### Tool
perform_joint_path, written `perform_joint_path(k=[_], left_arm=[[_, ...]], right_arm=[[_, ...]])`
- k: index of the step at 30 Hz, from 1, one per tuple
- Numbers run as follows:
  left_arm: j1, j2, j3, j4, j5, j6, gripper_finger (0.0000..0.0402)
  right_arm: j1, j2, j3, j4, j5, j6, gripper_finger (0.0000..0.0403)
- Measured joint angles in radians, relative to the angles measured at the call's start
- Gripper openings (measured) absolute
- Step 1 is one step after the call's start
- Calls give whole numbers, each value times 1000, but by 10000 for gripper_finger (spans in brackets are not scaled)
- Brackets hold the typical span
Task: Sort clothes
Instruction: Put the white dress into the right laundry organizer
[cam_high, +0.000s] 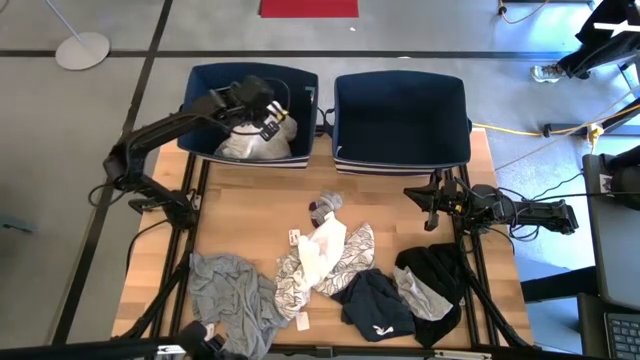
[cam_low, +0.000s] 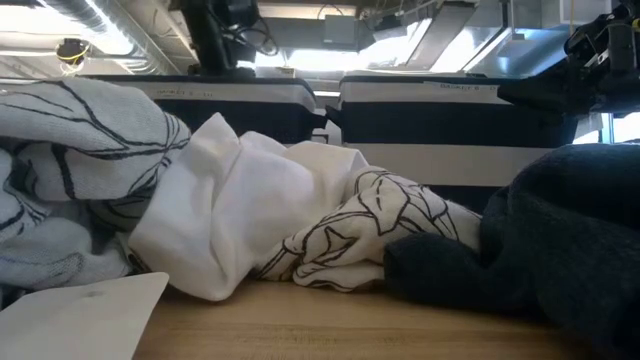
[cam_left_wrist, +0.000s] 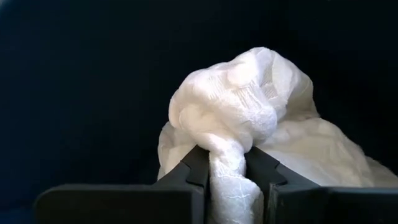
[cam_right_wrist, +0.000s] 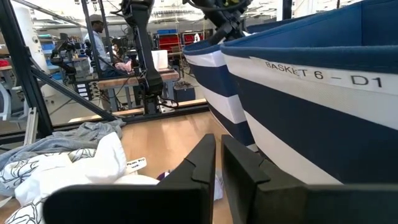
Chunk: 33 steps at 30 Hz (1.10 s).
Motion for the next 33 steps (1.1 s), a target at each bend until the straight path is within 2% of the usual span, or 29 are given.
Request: perform_joint_path(k=[9, 23, 28, 33], left_arm=[[4, 36, 0, -3, -7, 4, 53], [4, 33, 0, -43, -8, 28, 204], [4, 32, 53, -74, -7, 21, 227], [-13, 22, 143, -104, -7, 9, 229]], right_arm=[[0, 0, 0, 0, 0, 0, 30], [0, 0, 0, 0, -1, 3, 30], [0, 0, 0, 0, -1, 3, 30], [0, 0, 0, 0, -1, 3, 30]])
